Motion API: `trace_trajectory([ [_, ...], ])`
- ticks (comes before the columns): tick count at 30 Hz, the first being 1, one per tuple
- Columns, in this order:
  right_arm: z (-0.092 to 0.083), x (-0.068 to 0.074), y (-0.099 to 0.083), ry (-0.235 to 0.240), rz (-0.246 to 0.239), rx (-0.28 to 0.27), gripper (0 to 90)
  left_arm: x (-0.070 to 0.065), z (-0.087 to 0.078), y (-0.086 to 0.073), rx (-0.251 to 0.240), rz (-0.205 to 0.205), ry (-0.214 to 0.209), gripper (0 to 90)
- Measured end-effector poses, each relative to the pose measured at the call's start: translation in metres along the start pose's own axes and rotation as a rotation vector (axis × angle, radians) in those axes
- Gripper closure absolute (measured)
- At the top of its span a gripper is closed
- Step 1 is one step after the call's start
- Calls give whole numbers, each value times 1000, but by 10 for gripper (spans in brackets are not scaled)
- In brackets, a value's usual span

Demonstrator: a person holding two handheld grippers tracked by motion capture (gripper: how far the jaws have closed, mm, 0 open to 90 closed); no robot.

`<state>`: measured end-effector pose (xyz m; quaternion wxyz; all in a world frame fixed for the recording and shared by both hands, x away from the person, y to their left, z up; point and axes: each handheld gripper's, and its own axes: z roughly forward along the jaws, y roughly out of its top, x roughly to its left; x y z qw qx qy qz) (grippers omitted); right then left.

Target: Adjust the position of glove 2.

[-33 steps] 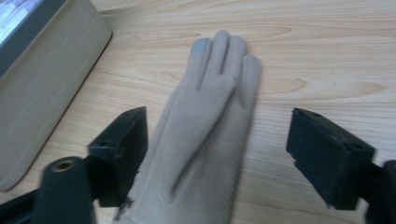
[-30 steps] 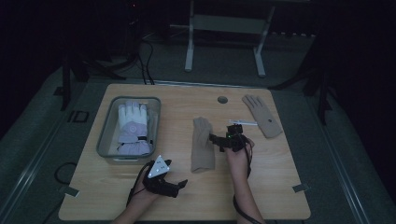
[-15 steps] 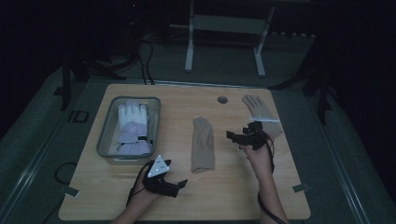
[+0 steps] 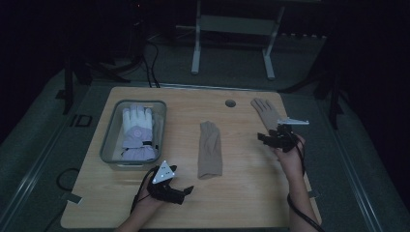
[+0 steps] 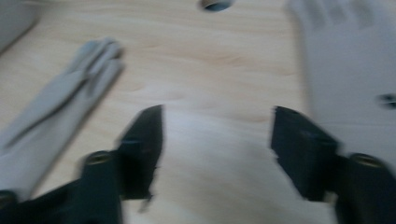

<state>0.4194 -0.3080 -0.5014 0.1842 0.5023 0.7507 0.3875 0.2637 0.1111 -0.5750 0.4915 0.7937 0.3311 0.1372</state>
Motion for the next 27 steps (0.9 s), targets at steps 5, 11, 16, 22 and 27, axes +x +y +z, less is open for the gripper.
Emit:
trace_trajectory([
  [5, -8, -29, 10, -44, 19, -58, 581, 0, 0, 0, 2, -1, 1, 19],
  [11, 2, -52, 26, -98, 5, -8, 531, 0, 0, 0, 5, 1, -1, 20],
  [16, 21, -62, 31, -135, 2, 32, 505, 1, 0, 0, 5, -2, -1, 20],
  [22, 42, -75, 35, -189, 32, 68, 468, 1, 0, 0, 4, -12, -2, 20],
  [27, 54, -82, 44, -201, 38, 68, 419, 2, 0, 0, 1, -23, 1, 20],
])
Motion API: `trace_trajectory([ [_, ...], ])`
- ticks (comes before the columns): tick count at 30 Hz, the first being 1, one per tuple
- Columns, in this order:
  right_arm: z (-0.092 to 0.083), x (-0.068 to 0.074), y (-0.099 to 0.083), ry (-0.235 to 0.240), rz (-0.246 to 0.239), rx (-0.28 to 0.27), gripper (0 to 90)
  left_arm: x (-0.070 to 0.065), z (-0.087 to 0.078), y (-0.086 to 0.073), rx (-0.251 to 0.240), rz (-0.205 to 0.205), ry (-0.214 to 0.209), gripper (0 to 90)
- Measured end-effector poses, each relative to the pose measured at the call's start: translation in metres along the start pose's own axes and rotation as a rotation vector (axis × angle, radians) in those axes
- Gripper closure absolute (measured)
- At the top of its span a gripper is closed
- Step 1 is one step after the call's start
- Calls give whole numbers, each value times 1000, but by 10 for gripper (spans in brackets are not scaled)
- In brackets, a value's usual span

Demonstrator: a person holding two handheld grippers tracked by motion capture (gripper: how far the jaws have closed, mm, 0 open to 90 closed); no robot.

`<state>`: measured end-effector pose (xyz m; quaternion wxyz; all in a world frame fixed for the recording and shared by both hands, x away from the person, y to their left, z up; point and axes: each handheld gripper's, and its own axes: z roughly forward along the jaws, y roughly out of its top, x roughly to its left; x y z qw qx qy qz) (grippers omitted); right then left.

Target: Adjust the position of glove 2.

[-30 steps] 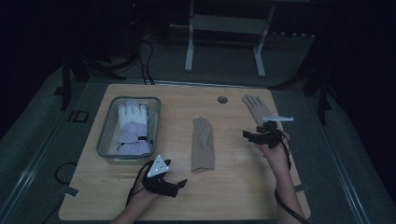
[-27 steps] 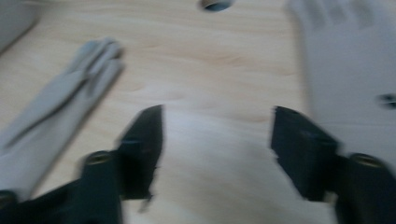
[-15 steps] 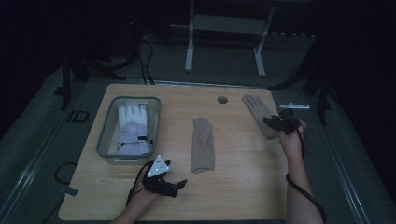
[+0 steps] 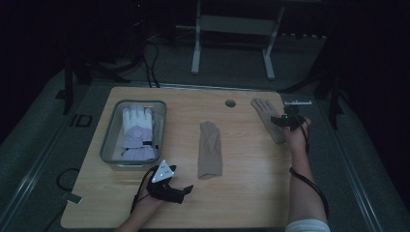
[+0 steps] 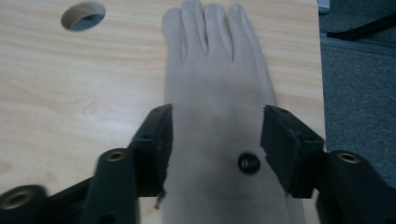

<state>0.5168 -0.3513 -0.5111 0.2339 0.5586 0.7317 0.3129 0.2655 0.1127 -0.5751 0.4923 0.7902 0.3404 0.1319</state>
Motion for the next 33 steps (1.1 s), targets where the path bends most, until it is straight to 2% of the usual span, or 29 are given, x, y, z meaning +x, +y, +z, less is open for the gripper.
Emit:
trace_trajectory([
  [5, 12, -1, 4, -20, -9, 13, 396, 1, 0, 0, 2, -3, 1, 19],
  [10, 22, -7, 0, -18, 42, 23, 395, 1, 0, 0, -3, -7, 7, 20],
  [16, 31, -9, -5, -39, 32, 46, 367, 1, 1, 0, 6, -5, 7, 20],
  [17, 37, -11, -10, -41, 47, 66, 337, 1, 1, 0, 8, -11, 7, 20],
  [18, 37, -11, -10, -41, 47, 64, 339, 1, 1, 0, 7, -15, 8, 20],
  [19, 37, -10, -10, -47, 31, 69, 346, 1, 1, 0, 4, -18, 11, 20],
  [22, 36, -5, -10, -44, 1, 75, 470, 2, 1, 0, 1, -23, 5, 20],
  [24, 34, -1, -10, -50, -10, 80, 611, 2, 1, 0, 3, -21, 5, 20],
  [25, 34, 1, -10, -45, -11, 85, 684, 2, 1, 0, 3, -18, 5, 20],
  [27, 33, 5, -10, -41, 5, 87, 766, 2, 1, 0, 4, -17, 4, 20],
  [30, 31, 8, -10, -46, 53, 93, 795, 2, 0, 0, 1, -23, 2, 20],
  [31, 30, 8, -10, -31, 88, 95, 798, 2, 0, 0, 0, -23, 3, 20],
  [32, 30, 8, -10, -31, 88, 95, 798, 2, 0, 0, 0, -23, 3, 20],
  [33, 27, 9, -10, -15, 132, 94, 801, 2, 0, 0, 2, -19, 5, 20],
])
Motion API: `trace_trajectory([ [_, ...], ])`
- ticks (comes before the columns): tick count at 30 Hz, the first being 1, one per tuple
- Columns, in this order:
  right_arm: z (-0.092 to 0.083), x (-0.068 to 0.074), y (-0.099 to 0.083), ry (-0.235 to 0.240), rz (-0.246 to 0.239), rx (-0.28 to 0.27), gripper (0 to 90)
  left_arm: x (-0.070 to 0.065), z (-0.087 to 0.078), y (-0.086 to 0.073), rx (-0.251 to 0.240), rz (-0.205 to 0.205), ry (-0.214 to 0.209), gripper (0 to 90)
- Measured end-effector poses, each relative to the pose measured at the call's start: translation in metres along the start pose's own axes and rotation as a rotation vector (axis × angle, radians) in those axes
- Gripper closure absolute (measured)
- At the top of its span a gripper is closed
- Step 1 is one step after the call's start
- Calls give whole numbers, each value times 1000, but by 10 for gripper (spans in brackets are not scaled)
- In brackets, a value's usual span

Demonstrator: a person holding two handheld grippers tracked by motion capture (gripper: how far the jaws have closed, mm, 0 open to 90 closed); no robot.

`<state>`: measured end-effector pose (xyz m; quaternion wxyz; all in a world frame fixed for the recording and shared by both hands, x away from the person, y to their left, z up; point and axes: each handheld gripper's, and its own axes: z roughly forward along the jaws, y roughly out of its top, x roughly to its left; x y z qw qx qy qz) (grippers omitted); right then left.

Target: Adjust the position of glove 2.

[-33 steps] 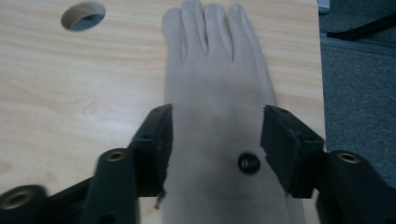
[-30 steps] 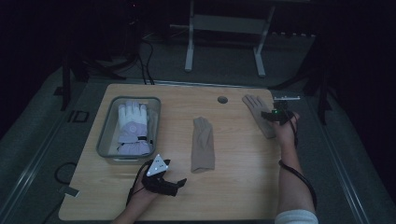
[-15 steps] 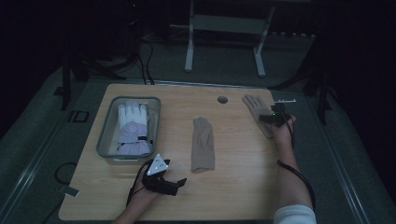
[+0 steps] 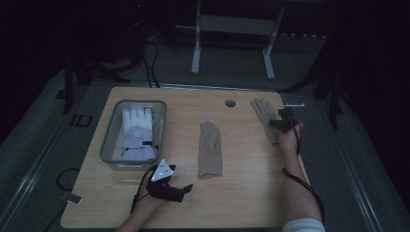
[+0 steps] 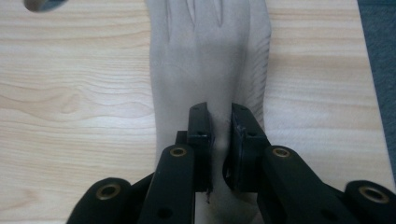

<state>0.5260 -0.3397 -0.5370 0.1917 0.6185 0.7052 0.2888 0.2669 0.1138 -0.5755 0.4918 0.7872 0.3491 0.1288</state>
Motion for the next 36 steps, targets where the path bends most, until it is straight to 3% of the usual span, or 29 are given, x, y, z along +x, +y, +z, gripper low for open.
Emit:
trace_trajectory([
  [5, -14, 7, -4, 28, 51, -23, 804, 0, 1, 0, 4, -4, 1, 20],
  [6, -22, 12, -8, 47, 76, -27, 805, 0, 0, 0, 0, 1, 4, 20],
  [10, -41, 26, -16, 60, 97, -64, 805, -2, 1, 1, 2, 19, 9, 20],
  [17, -82, 61, -43, 86, 117, -154, 804, -2, 1, 1, 1, 25, 9, 20],
  [19, -89, 73, -50, 81, 85, -151, 804, -3, 1, 1, 3, 32, 8, 19],
  [21, -96, 79, -57, 80, 94, -157, 804, -4, 1, 1, 5, 32, 10, 20],
  [25, -102, 84, -64, 69, 98, -162, 804, -4, 1, 1, 8, 38, 12, 20],
  [26, -111, 89, -77, 75, 118, -175, 804, -5, 1, 1, 7, 44, 9, 20],
  [29, -116, 91, -89, 66, 141, -187, 803, -5, 1, 0, 6, 45, 9, 20],
  [36, -109, 96, -118, 44, 151, -115, 783, -5, 1, 0, 4, 45, 10, 20],
])
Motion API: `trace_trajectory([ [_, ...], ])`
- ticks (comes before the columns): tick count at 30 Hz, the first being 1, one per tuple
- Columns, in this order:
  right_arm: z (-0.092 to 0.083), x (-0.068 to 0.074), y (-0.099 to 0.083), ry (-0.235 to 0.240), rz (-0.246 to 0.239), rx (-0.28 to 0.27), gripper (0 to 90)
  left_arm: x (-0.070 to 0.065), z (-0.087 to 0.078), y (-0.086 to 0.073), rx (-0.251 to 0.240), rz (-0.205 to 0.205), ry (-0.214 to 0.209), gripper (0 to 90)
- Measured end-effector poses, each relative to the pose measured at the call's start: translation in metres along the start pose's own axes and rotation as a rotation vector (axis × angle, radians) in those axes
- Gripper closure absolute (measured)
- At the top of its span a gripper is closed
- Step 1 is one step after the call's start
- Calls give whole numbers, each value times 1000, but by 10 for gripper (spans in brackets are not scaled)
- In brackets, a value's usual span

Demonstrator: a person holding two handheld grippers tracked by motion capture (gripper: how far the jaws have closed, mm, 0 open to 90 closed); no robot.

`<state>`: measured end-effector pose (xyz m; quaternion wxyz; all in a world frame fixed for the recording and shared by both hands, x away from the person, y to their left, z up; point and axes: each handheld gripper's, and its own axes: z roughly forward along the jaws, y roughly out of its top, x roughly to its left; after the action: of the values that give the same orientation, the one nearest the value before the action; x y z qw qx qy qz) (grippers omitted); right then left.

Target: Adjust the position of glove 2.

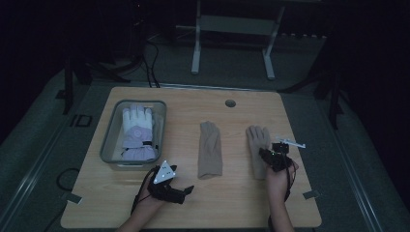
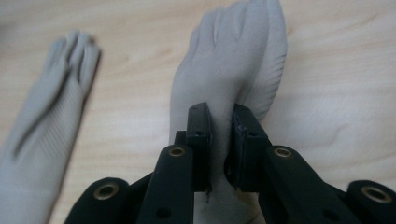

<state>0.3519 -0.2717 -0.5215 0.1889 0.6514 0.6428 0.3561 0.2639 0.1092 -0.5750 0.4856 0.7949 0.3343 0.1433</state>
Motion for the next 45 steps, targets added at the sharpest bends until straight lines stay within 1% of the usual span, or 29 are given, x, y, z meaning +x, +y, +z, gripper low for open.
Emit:
trace_trajectory([
  [1, 1, 0, -3, -9, -9, -4, 777, 0, 0, 0, 0, 0, 1, 20],
  [3, 7, -1, -9, -12, -19, 26, 759, 0, 0, 0, 1, 0, 2, 20],
  [4, 7, -1, -9, -12, -19, 26, 759, 0, 0, 0, 1, 0, 2, 20],
  [5, 11, -4, -15, -16, -16, 37, 736, 0, 0, 0, 1, -1, 2, 20],
  [8, 14, -8, -21, 5, 6, 52, 668, 0, 0, 0, 3, -3, -2, 20],
  [10, 14, -9, -24, 9, 3, 44, 644, 0, 0, 0, 4, -2, -2, 20],
  [12, 13, -11, -23, 21, 4, 43, 588, 0, 0, 0, 4, -2, -2, 20],
  [14, 7, -13, -19, 26, -2, 23, 536, 0, 0, 0, 4, -3, -5, 20],
  [16, 2, -15, -14, 42, -13, 8, 555, 0, 0, 0, 5, -6, -8, 20],
  [17, 1, -18, -12, 38, -25, 9, 549, 0, 0, 0, 6, -5, -10, 20],
  [18, 0, -21, -10, 40, -23, 13, 547, 0, 0, 0, 7, -4, -11, 20],
  [19, -1, -24, -8, 56, -25, 12, 531, 0, 0, 0, 6, -3, -10, 20],
  [20, -2, -27, -7, 67, -35, 4, 500, 0, 0, 0, 6, -3, -10, 20],
  [21, -2, -29, -5, 73, -45, 6, 494, 0, 0, 0, 5, -4, -10, 20],
  [23, -2, -33, 0, 107, -76, 15, 478, 1, 0, 0, 6, -7, -12, 20],
  [25, -2, -34, 7, 141, -159, 7, 477, 1, 1, 0, 7, -8, -13, 20],
  [27, 0, -34, 12, 162, -226, 6, 478, 1, 0, 0, 6, -9, -14, 20],
  [28, 2, -34, 15, 183, -263, 10, 477, 1, 0, 0, 5, -8, -13, 20],
  [30, 6, -32, 18, 174, -323, 35, 460, 1, 0, 0, 6, -9, -15, 20],
  [31, 9, -31, 19, 186, -342, 51, 448, 1, 1, 0, 8, -9, -15, 20],
  [32, 11, -30, 20, 185, -367, 53, 445, 1, 1, 0, 10, -9, -15, 20],
  [33, 14, -29, 21, 181, -380, 62, 436, 1, 1, 0, 10, -9, -15, 20],
  [34, 17, -28, 21, 191, -384, 72, 422, 1, 1, 0, 9, -8, -16, 20],
  [36, 21, -27, 21, 192, -395, 72, 420, 1, 0, 0, 7, -7, -15, 20],
  [37, 27, -26, 20, 185, -398, 92, 386, 1, 0, 0, 7, -10, -16, 20],
  [39, 32, -26, 18, 182, -390, 89, 380, 1, 0, 0, 8, -12, -17, 20],
  [42, 38, -23, 12, 161, -410, 97, 372, 2, 0, 0, 6, -15, -18, 20],
  [44, 43, -21, 7, 133, -438, 116, 368, 2, 0, 0, 6, -13, -20, 20],
  [45, 43, -21, 6, 129, -442, 107, 379, 2, 0, 0, 7, -11, -19, 20],
])
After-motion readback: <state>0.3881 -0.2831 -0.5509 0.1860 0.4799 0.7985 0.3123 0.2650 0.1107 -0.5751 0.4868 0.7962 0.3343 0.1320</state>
